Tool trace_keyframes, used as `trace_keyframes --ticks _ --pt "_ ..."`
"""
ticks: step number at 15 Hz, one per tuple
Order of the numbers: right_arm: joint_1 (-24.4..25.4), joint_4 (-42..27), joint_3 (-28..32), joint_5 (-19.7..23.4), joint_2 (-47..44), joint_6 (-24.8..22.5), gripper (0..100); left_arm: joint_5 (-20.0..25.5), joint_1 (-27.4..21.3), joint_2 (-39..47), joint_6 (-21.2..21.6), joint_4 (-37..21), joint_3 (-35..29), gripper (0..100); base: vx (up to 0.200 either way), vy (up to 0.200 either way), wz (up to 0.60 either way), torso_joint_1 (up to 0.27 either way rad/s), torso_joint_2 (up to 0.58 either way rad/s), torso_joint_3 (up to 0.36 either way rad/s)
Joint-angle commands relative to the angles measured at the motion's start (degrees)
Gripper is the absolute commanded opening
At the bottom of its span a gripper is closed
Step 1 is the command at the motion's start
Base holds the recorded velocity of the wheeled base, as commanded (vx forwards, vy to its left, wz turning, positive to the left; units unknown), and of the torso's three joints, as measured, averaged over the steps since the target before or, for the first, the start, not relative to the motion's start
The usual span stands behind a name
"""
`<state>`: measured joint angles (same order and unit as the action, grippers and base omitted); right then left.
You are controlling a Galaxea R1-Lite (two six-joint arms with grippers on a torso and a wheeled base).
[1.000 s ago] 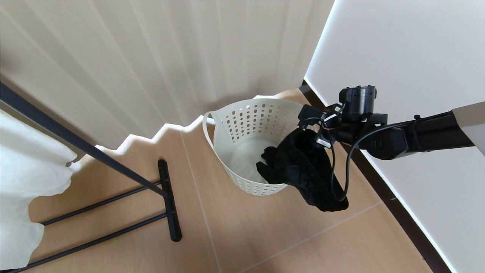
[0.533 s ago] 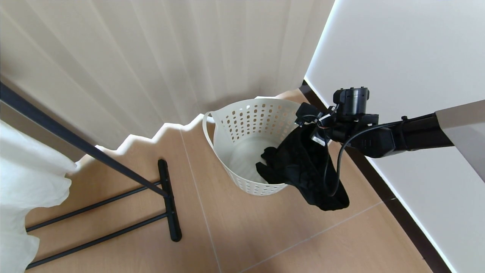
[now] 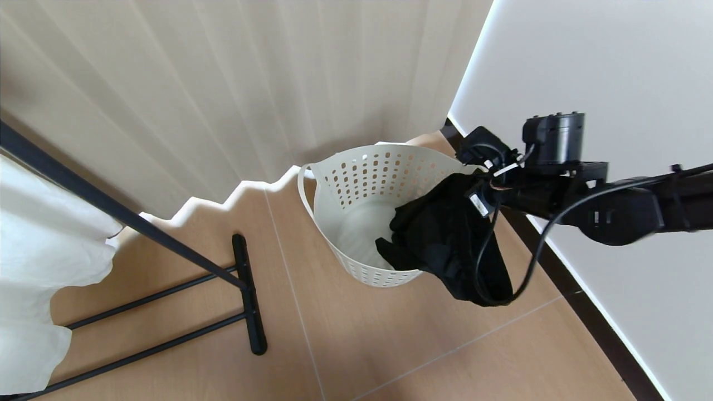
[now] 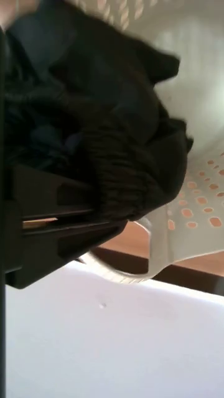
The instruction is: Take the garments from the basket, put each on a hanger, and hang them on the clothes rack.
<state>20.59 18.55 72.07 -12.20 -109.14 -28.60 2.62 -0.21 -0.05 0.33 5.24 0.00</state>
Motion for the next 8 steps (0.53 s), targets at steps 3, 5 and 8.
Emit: trace_keyframes --ticks 3,5,8 --pt "8.4 0.0 -21.4 8.3 31.0 6.0 0 -0.2 0.0 0.0 -0.1 0.0 0.0 100 0.0 0.0 0.0 0.0 0.0 0.0" --pt "10.0 0.2 -28.8 8.8 35.0 6.1 0 -0.1 0.0 0.0 -0.1 0.0 0.0 100 0.0 0.0 0.0 0.0 0.0 0.0" --pt "9.9 5.4 -30.4 10.6 32.9 6.0 0 -0.1 -0.1 0.0 -0.1 0.0 0.0 100 0.0 0.0 0.0 0.0 0.0 0.0"
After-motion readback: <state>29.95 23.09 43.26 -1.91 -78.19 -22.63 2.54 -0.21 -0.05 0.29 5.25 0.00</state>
